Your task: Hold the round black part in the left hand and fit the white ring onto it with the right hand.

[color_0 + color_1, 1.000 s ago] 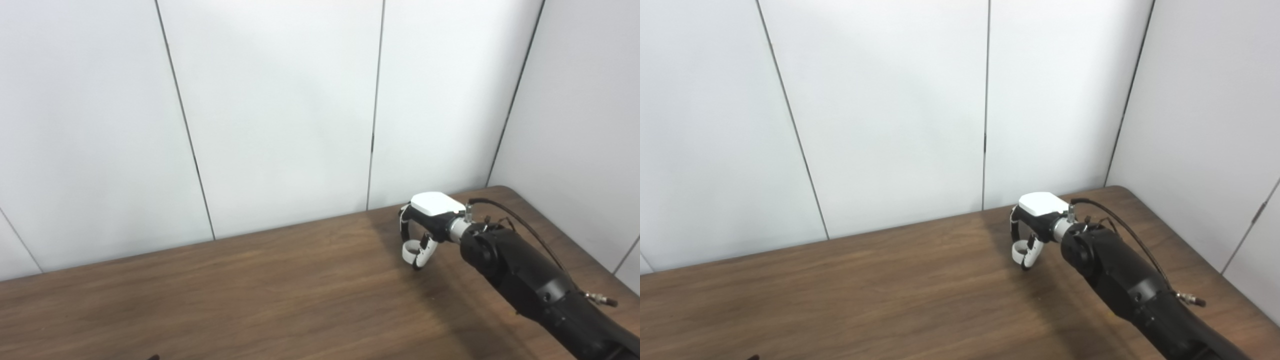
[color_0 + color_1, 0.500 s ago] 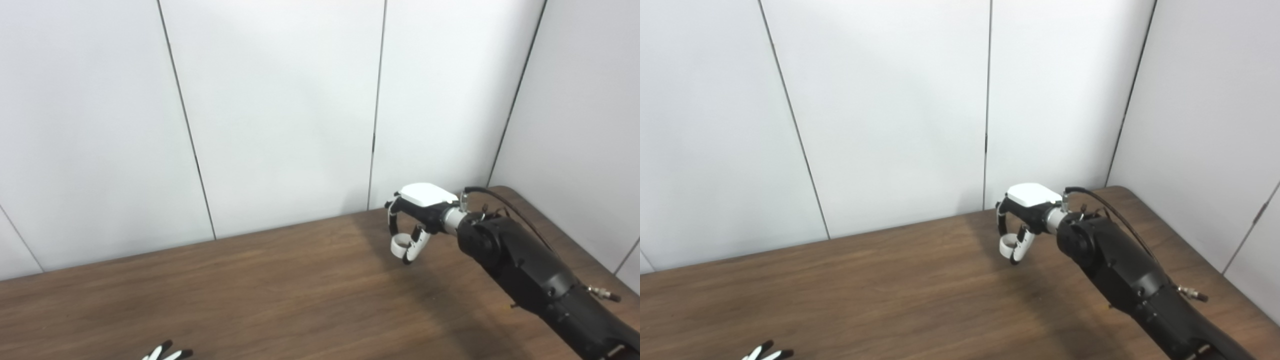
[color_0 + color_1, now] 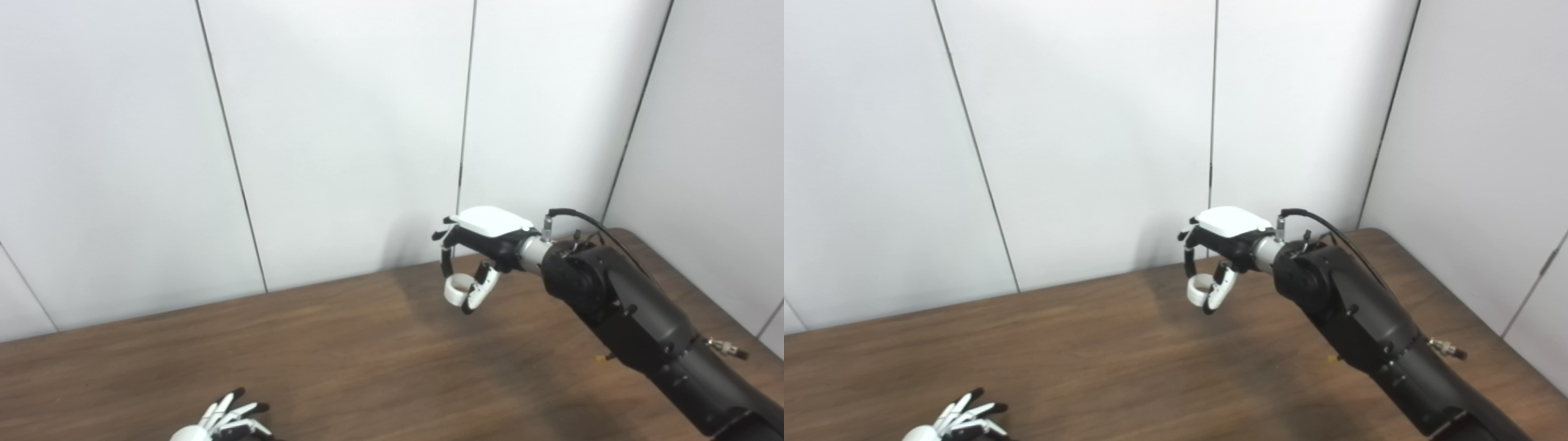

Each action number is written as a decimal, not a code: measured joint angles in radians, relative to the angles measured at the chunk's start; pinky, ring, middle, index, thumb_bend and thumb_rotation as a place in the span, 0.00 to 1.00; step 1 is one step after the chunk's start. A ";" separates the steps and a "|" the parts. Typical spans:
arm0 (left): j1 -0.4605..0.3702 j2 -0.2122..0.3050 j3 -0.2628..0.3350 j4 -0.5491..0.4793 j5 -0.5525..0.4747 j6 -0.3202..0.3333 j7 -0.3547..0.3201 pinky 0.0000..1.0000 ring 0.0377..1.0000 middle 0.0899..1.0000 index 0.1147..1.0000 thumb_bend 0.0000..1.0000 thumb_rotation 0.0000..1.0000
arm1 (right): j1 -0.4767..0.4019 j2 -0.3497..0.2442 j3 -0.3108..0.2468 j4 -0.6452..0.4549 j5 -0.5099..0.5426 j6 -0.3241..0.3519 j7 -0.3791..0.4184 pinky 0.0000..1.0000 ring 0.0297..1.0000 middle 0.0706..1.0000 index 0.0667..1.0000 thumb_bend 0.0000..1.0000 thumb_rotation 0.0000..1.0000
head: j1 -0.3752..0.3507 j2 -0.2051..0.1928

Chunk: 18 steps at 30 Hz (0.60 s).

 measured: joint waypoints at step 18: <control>-0.203 -0.093 -0.098 0.253 0.096 -0.001 0.114 1.00 0.98 0.84 0.41 0.52 0.05 | -0.026 0.104 0.023 -0.062 0.018 -0.054 0.038 0.87 0.98 0.87 0.44 0.52 0.12 | 0.107 0.064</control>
